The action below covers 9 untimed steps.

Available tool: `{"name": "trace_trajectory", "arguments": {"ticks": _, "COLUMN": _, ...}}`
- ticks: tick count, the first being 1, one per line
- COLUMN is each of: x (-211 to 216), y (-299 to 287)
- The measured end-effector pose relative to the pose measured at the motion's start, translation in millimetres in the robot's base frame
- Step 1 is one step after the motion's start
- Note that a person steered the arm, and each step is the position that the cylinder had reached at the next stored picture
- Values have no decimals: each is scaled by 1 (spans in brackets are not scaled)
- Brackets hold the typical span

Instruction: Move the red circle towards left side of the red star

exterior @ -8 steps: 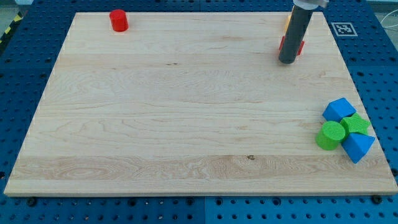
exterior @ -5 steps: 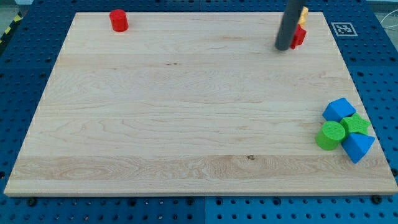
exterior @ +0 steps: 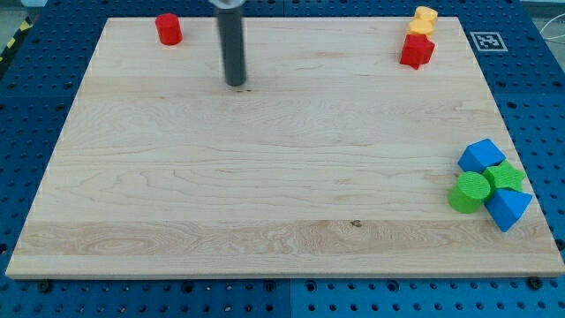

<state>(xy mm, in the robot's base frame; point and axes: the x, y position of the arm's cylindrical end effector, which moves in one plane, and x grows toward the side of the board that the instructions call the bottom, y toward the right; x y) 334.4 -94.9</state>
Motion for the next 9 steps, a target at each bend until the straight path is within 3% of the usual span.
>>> {"name": "trace_trajectory", "arguments": {"ticks": 2, "x": -64, "y": -118}}
{"name": "trace_trajectory", "arguments": {"ticks": 3, "x": -100, "y": -124}}
{"name": "trace_trajectory", "arguments": {"ticks": 5, "x": -142, "y": -58}}
{"name": "trace_trajectory", "arguments": {"ticks": 8, "x": -132, "y": 22}}
{"name": "trace_trajectory", "arguments": {"ticks": 9, "x": -128, "y": 10}}
